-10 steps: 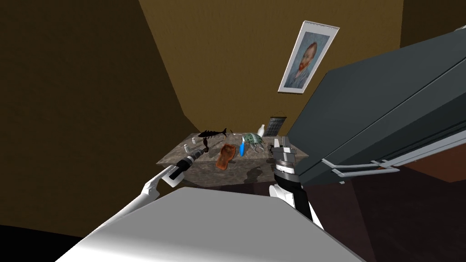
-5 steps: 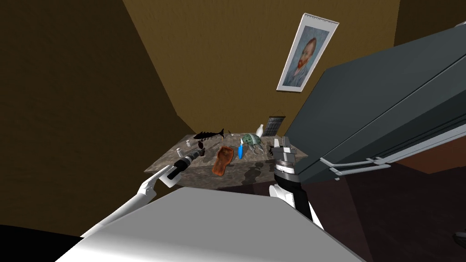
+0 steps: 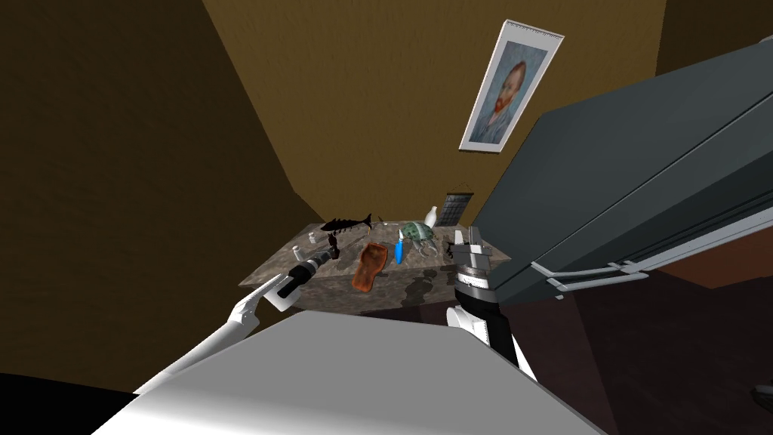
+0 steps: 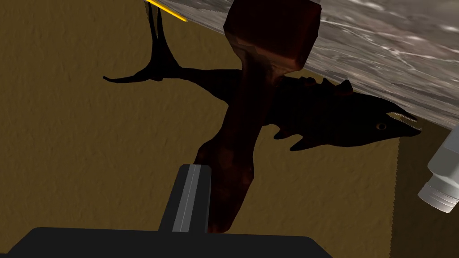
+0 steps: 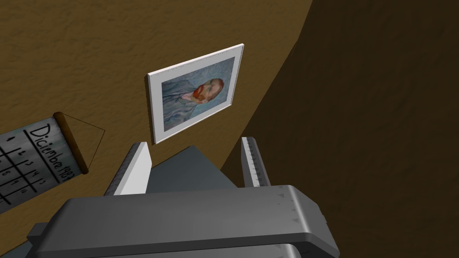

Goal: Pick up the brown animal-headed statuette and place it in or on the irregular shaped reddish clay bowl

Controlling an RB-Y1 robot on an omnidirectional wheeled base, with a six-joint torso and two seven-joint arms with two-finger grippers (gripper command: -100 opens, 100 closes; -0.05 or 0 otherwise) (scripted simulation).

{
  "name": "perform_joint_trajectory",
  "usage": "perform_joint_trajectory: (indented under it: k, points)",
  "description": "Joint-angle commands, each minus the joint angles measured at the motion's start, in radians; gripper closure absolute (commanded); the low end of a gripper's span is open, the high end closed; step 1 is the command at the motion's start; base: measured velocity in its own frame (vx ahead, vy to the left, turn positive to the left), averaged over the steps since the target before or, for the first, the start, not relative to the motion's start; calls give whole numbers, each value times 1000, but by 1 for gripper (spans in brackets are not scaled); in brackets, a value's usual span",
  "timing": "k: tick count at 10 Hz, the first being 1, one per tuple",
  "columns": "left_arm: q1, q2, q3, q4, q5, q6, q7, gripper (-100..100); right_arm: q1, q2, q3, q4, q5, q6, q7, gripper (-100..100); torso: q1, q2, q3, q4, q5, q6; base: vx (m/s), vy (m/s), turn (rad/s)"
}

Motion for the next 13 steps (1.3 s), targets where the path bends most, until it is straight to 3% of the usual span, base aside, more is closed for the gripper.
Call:
perform_joint_trajectory:
  k: [1, 2, 3, 7, 8, 9, 10, 13]
  points:
    - [0, 0, 0, 0, 0, 0, 0, 0, 0, 0, 0, 0, 0, 0, 0, 0, 0, 0, 0, 0, 0, 0, 0, 0, 0]
    - [8, 29, 6, 18, -15, 29, -14, -100, 0, 0, 0, 0, 0, 0, 0, 0, 0, 0, 0, 0, 0, 0, 8, -58, 0]
    - [8, 32, 6, 20, -16, 32, -16, -100, 0, 0, 0, 0, 0, 0, 0, 0, -3, 0, 0, 0, -1, 0, 22, -80, 8]
    - [25, 108, 16, 77, -55, 112, -54, -100, 0, 0, 0, 0, 0, 0, 0, 0, -9, -4, -2, -1, -2, 0, 57, -132, -18]
    - [21, 98, 14, 70, -48, 97, -45, -100, 0, 0, 0, 0, 0, 0, 0, 0, -10, -3, -2, -1, -2, 0, 22, -71, 7]
    - [22, 99, 16, 73, -49, 98, -48, 0, 0, 0, 0, 0, 0, 0, 0, 0, -6, -2, -1, 0, -2, 0, 4, -13, 2]
    - [19, 97, 19, 81, -79, 85, -21, -100, 0, 0, 0, 0, 0, 0, 0, 0, -2, -1, 0, 0, -1, 0, 21, -14, 36]
    - [13, 91, 32, 106, -168, 47, 59, -100, 0, 0, 0, 0, 0, 0, 0, 0, -1, -3, -2, -1, 0, 0, 47, -21, 51]
